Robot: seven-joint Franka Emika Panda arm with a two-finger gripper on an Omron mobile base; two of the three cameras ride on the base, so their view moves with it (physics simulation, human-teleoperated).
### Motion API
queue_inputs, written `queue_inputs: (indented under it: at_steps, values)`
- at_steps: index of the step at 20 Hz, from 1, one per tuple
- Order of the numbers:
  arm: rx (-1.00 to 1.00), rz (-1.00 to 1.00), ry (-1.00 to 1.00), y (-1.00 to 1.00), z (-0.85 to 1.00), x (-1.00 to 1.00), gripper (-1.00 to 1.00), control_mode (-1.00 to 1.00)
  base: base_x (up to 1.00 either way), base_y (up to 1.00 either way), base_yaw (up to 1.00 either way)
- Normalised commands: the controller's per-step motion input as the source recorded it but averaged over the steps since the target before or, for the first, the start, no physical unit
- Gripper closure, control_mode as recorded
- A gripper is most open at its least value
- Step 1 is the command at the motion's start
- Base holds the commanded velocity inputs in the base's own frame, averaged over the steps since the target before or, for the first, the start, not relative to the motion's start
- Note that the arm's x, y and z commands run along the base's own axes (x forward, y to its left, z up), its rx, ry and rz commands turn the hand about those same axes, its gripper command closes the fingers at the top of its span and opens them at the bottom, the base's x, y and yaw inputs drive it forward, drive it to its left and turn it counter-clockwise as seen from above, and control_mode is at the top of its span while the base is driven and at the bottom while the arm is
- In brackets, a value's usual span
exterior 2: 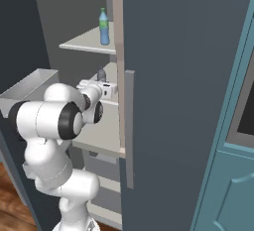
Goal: Take the bottled waters from the counter and place them in the freezer to freeze. Close the freezer door after placing the bottles.
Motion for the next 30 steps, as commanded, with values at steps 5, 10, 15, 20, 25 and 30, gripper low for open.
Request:
queue_inputs:
  at_steps: [5, 10, 15, 20, 25, 30]
  values:
    - [0.0, 0.0, -0.02, 0.0, -0.43, 0.0, 1.0, -1.0, 0.0, 0.0, 0.0]
    - [0.0, 0.0, -0.11, 0.0, -0.3, 0.0, 1.0, -1.0, 0.0, 0.0, 0.0]
    - [0.0, 0.0, -0.25, 0.0, -0.02, 0.19, 1.0, -1.0, 0.0, 0.0, 0.0]
    - [0.0, 0.0, -0.25, 0.0, -0.2, 0.42, 1.0, -1.0, 0.0, 0.0, 0.0]
    - [-0.02, 0.0, -0.12, 0.0, -0.44, 0.51, 1.0, -1.0, 0.0, 0.0, 0.0]
    - [-0.03, 0.0, -0.05, 0.0, -0.42, 0.6, 1.0, -1.0, 0.0, 0.0, 0.0]
